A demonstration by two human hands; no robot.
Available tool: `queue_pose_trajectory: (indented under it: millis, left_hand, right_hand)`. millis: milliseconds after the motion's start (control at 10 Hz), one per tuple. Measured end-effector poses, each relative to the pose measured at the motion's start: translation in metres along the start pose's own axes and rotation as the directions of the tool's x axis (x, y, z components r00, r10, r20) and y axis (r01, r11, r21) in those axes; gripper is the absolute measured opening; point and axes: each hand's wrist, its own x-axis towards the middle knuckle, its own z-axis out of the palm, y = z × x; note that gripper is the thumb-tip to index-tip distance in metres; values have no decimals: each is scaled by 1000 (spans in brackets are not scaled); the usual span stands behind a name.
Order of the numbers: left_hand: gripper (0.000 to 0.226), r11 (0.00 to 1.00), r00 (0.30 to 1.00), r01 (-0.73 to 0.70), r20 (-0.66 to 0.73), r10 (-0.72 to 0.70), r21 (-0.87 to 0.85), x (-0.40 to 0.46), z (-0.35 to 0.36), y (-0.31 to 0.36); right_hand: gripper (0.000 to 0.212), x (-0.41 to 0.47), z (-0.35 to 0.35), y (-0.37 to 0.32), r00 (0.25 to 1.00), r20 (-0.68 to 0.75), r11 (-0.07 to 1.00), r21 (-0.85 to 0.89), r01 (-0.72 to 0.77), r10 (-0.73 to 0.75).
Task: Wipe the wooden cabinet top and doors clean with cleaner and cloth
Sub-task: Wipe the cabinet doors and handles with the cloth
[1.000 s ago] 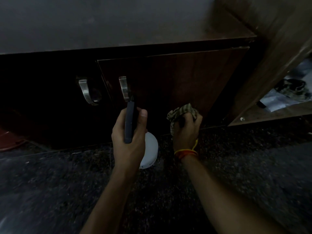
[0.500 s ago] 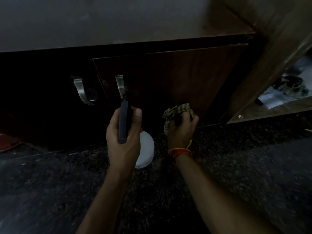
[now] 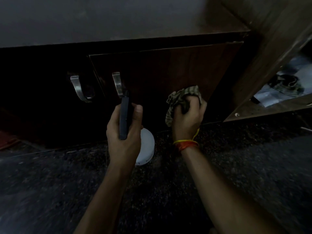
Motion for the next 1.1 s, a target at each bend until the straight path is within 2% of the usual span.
queue_pose_trajectory:
  millis: [100, 200, 300, 400, 500, 600, 700, 800, 900, 1000, 1100]
  left_hand:
    - [36, 1000, 1000, -14, 4, 14, 3, 0, 2, 0]
    - [32, 1000, 1000, -4, 3, 4, 8, -2, 1, -2]
    - [23, 999, 1000, 26, -7, -26, 27, -1, -1, -4]
    - [22, 999, 1000, 27, -2, -27, 29, -1, -2, -3]
    - [21, 999, 1000, 17, -1, -17, 35, 0, -3, -4]
    - [18, 999, 1000, 19, 0, -19, 35, 2, -5, -4]
    - [18, 999, 1000, 21, -8, -20, 48, 3, -10, -6]
    - [23, 998, 1000, 19, -19, -18, 54, 1, -18, -9]
    - [33, 998, 998, 38, -41, -37, 43, 0, -26, -12]
    - [34, 998, 998, 32, -55, -29, 51, 0, -36, -13]
    - [27, 996, 998, 45, -57, -40, 73, 1, -44, -12]
  right_hand:
    - [26, -6, 1, 8, 999, 25, 999, -25, -42, 43]
    - [33, -11, -1, 25, 983, 117, 988, -79, -130, 139]
    - [34, -6, -6, 28, 977, 126, 981, -105, -161, 174]
    - [31, 7, -7, 18, 991, -33, 991, -29, -127, 126]
    - [32, 11, -8, 18, 993, -65, 995, -15, -102, 100]
    - [37, 10, -5, 33, 981, -73, 983, -30, -183, 181]
    - [38, 7, -1, 53, 932, -103, 935, -27, -353, 349]
    - [31, -1, 10, 66, 862, -94, 867, 23, -499, 498]
    - [34, -9, 23, 66, 782, -28, 773, 178, -609, 623]
    - [44, -31, 41, 63, 582, 270, 591, 55, -805, 767]
    - [45, -54, 58, 54, 398, 418, 420, 44, -907, 816]
